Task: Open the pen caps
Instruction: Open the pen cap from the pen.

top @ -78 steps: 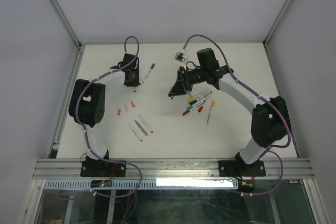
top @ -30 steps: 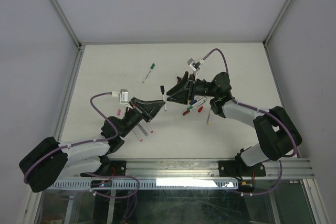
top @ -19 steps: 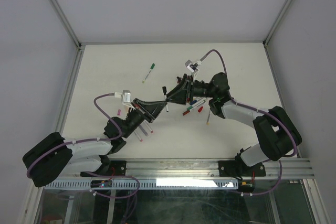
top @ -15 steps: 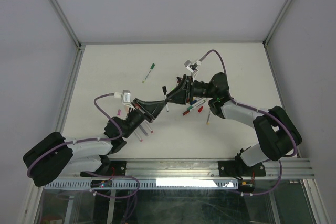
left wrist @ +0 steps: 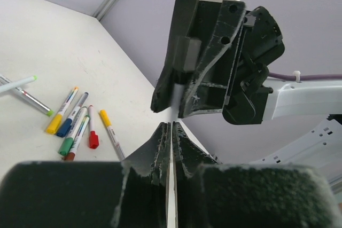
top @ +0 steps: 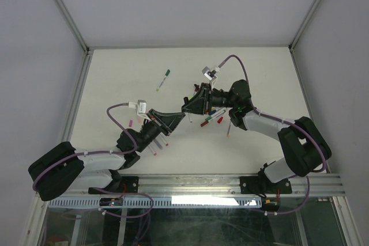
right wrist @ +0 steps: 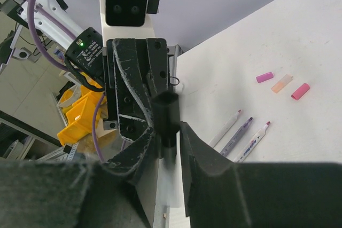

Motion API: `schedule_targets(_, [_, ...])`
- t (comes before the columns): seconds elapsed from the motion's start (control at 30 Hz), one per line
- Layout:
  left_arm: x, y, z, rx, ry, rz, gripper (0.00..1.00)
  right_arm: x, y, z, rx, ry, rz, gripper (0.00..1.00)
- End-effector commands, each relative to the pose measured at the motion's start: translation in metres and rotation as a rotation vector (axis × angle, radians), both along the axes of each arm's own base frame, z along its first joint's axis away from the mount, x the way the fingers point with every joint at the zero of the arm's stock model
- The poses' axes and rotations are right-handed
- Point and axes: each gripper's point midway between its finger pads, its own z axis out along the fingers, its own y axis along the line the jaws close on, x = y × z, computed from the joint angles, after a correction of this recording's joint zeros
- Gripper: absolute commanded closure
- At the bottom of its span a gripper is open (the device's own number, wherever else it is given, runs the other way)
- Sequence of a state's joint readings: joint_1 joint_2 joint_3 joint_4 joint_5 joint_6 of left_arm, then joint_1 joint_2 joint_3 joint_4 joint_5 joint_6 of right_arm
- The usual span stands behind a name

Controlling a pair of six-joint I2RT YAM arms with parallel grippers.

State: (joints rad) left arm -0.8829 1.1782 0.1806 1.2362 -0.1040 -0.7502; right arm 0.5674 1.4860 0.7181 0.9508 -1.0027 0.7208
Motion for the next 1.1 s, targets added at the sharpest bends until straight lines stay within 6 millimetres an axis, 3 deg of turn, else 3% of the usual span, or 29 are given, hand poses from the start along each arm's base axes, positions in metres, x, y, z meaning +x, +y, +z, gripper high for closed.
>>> schedule_targets(0.0, [-0.006, 0.002, 0.034, -0.103, -0.075, -0.008, 1.00, 0.000, 0.002, 0.026, 0.039, -0.092, 0.004, 0.77])
schedule_targets(0.13, [-0.006, 0.004, 0.035, -0.106, -0.074, -0.004, 1.00, 0.001, 0.003, 0.025, 0.032, -0.085, 0.005, 0.77])
schedule_targets(0.3, [-0.006, 0.005, 0.035, -0.103, -0.071, -0.001, 1.00, 0.000, 0.004, 0.024, 0.022, -0.091, 0.017, 1.00])
schedule_targets(0.67, [-0.001, 0.015, 0.028, -0.066, -0.026, 0.058, 0.95, 0.001, 0.006, 0.019, -0.004, -0.055, 0.038, 1.00])
schedule_targets(0.83, [0.004, 0.023, 0.025, -0.093, 0.030, 0.092, 0.77, 0.002, 0.006, 0.019, -0.006, -0.053, 0.037, 1.00])
schedule_targets(1.07, [0.008, 0.035, 0.034, -0.162, 0.079, 0.136, 0.43, 0.001, 0.007, 0.017, -0.011, -0.045, 0.045, 1.00])
